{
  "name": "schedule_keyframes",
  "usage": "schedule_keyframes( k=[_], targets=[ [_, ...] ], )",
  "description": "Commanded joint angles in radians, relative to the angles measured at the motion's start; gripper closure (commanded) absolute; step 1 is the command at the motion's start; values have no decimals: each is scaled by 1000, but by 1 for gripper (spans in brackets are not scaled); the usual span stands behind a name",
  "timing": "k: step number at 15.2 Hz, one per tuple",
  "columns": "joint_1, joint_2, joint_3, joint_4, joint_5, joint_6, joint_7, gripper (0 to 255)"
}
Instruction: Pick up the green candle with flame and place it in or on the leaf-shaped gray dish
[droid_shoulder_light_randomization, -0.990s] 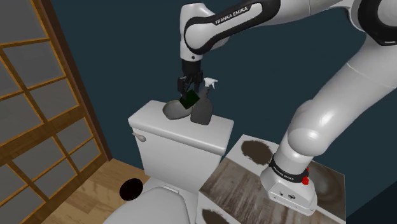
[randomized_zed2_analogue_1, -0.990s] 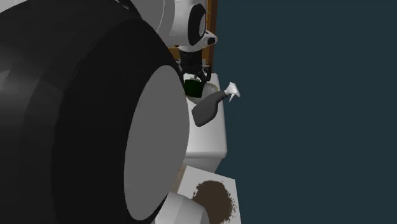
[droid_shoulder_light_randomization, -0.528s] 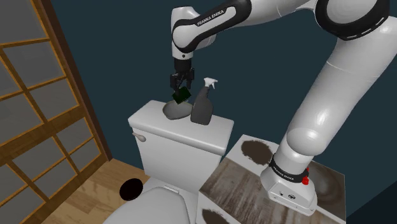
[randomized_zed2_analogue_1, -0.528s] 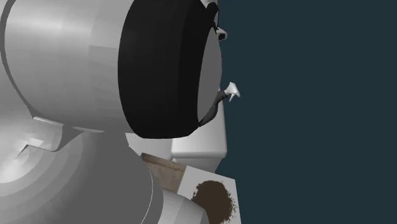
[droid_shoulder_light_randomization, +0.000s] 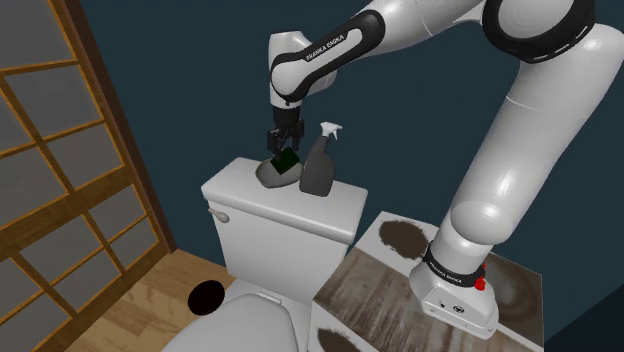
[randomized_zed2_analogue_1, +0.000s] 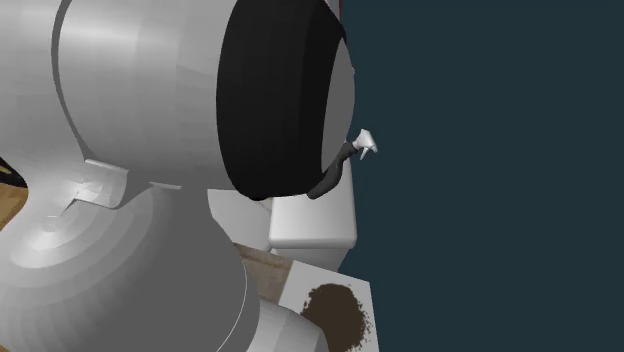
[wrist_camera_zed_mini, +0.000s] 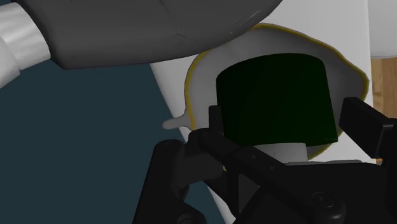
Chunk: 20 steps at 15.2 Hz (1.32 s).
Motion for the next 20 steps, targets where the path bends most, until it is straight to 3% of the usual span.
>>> schedule_keyframes(
  k=[1, 10, 11, 16, 20],
  targets=[
    [-1, 13, -1, -14, -2, 28, 0, 255],
    [-1, 24, -1, -25, -4, 50, 1, 255],
    [-1, 24, -1, -25, -4, 50, 1, 0],
    [-1, 24, -1, -25, -4, 50, 1, 0],
    [-1, -31, -1, 45, 4, -74, -4, 0]
  ],
)
